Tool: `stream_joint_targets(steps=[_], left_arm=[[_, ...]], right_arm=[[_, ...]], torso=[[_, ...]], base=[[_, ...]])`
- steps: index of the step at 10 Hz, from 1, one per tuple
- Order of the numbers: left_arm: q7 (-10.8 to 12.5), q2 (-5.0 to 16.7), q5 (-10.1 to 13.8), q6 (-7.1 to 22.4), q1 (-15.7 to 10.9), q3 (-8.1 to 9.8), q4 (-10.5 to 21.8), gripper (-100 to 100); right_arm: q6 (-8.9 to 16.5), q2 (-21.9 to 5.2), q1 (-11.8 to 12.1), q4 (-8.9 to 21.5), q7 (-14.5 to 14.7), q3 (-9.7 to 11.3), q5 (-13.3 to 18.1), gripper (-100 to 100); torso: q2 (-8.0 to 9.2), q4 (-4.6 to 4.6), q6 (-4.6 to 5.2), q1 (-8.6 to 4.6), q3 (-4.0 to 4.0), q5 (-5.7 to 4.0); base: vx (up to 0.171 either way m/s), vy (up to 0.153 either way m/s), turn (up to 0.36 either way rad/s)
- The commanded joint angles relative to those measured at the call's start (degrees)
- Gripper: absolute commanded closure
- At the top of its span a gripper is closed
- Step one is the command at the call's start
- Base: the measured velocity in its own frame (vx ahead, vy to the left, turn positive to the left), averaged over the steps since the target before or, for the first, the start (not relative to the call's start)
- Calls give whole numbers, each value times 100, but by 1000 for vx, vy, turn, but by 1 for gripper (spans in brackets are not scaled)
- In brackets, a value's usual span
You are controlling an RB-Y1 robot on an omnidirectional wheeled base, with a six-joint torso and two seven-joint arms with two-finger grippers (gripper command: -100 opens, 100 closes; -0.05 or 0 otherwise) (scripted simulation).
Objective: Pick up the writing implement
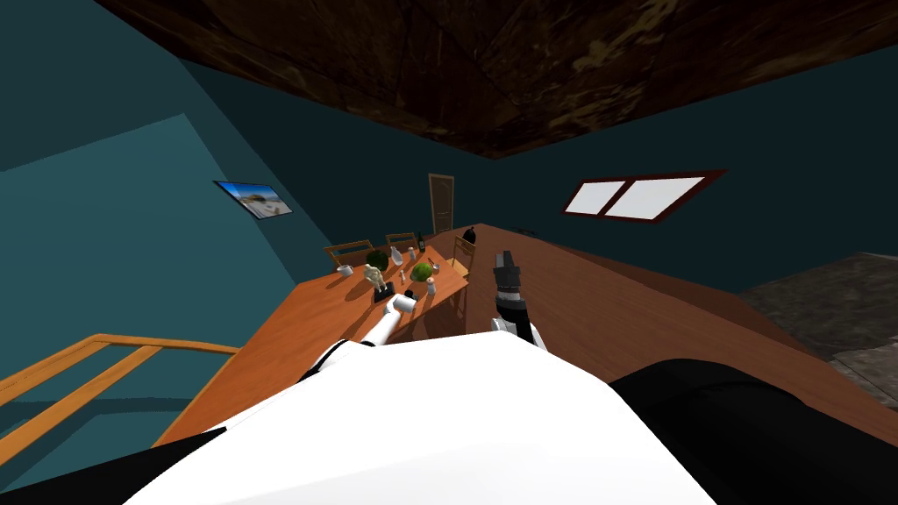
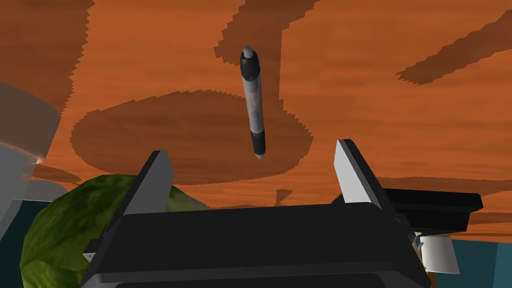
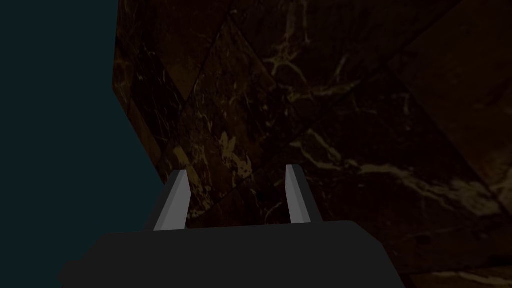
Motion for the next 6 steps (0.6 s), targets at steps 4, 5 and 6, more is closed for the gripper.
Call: stream_joint_targets(steps=[4,5,6], left_arm=[[17,26,-32,-61,15,-21,202,-100],[38,29,-44,-106,32,-24,233,-100],[78,36,-67,-198,67,-30,296,-100]], right_arm=[[0,0,0,0,0,0,0,0],[0,0,0,0,0,0,0,0],[0,0,0,0,0,0,0,0]], torso=[[10,2,0,6,6,1],[2,1,0,9,1,2],[-5,-1,0,10,-3,2]], base=[[20,-8,-14],[59,7,-31],[60,-2,-24]])
